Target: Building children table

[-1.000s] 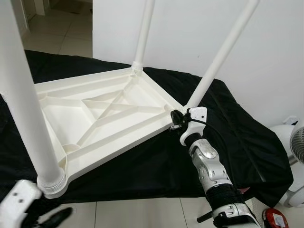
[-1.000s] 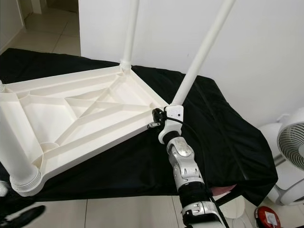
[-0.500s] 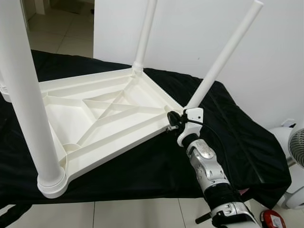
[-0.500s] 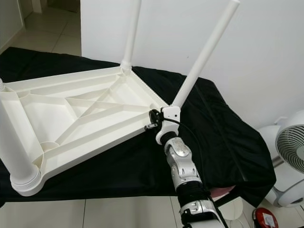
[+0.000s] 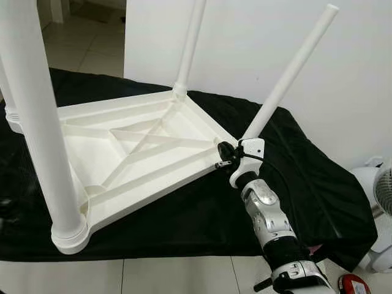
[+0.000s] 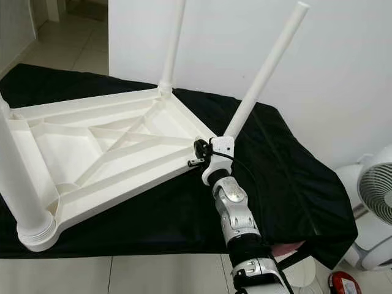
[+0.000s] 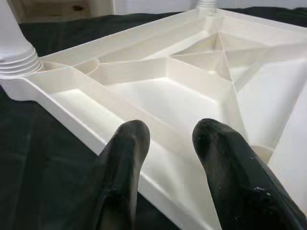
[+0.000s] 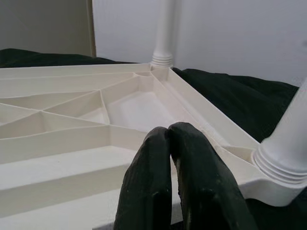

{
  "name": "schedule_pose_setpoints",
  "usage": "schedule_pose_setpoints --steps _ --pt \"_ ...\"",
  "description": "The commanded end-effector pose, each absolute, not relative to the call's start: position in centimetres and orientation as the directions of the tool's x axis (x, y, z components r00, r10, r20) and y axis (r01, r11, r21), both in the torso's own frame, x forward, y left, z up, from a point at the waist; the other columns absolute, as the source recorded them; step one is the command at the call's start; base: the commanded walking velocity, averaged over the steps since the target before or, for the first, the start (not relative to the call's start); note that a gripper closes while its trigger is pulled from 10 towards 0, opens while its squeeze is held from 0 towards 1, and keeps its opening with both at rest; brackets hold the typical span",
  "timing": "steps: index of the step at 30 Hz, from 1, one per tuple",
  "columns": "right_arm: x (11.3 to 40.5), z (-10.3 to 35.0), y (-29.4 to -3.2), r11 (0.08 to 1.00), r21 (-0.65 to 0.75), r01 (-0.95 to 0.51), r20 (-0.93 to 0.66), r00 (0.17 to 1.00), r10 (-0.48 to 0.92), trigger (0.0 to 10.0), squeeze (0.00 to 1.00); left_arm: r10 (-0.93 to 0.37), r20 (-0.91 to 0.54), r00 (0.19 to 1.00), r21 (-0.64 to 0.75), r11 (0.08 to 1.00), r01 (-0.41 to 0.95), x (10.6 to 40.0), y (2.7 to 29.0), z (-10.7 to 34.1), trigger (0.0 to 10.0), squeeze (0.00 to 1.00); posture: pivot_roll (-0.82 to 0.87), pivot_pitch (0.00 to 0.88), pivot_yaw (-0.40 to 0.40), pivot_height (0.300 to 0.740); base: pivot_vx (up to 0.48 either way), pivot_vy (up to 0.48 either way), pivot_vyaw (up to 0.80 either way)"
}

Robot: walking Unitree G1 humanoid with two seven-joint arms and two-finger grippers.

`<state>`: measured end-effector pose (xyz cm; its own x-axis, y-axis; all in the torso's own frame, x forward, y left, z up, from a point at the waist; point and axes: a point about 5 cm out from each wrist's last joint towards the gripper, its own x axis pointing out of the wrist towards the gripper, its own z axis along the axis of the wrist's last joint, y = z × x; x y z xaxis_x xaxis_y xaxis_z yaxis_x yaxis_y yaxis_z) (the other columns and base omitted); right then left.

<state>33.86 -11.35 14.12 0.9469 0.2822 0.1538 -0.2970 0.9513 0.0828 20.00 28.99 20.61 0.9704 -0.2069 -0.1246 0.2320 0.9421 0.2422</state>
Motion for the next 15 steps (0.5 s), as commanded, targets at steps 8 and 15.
schedule_pose_setpoints --steps 8,15 --pt "34.1 13.1 -12.7 0.977 0.056 -0.206 0.091 0.975 0.201 10.0 0.0 -0.41 -0.029 0.912 0.114 0.905 0.41 21.8 23.2 20.4 10.0 0.0 0.14 0.0 -0.159 0.74 0.0 0.0 0.0" --pt "34.8 12.0 -14.1 0.996 0.067 -0.066 0.011 0.998 0.066 10.0 0.0 -0.485 -0.001 0.874 0.106 0.869 0.483 22.1 20.5 20.4 10.0 0.0 0.14 0.0 -0.157 0.74 0.0 0.0 0.0"
